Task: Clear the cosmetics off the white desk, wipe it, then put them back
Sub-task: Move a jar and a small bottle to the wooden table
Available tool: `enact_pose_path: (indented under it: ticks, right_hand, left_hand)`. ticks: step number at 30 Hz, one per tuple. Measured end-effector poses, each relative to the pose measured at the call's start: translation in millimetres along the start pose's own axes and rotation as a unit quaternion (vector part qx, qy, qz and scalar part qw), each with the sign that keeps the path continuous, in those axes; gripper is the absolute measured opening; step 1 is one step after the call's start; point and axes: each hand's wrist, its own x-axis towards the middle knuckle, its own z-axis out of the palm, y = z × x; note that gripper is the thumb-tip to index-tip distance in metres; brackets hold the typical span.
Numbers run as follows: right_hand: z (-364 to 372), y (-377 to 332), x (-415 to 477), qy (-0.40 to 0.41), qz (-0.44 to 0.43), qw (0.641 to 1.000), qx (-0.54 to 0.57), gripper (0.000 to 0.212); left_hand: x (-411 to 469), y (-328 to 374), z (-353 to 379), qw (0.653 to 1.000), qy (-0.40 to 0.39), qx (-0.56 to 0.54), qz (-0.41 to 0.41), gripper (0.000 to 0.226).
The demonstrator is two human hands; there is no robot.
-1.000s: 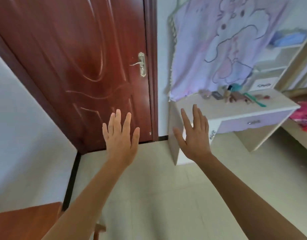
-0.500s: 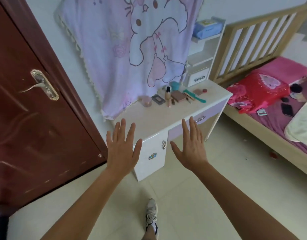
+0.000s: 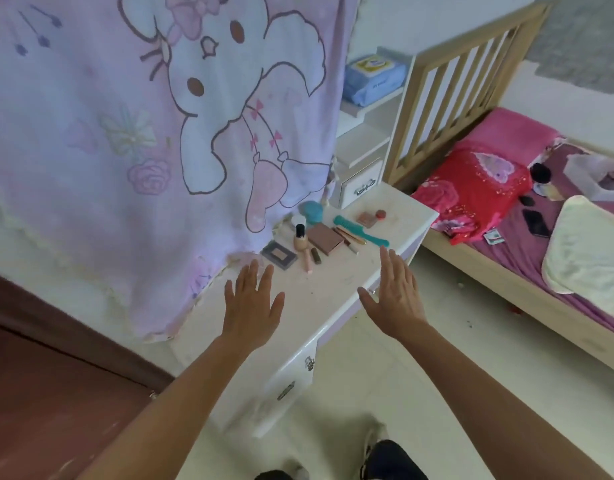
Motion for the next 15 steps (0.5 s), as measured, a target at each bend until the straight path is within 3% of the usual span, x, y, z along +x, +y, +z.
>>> enact_pose_path:
  ticks: [8, 15]
  right_hand:
    - [70, -6, 136, -0.080, -0.058, 0.994, 0.052, 0.090]
    - [127, -15, 257, -0.172, -0.142, 0.967, 0.120, 0.088]
  left_hand:
    - [101, -28, 57, 0.991, -0.033, -0.046, -0.124, 0.062]
    - [184, -34, 86, 0.948, -0.058, -0.092, -0.299, 0.055]
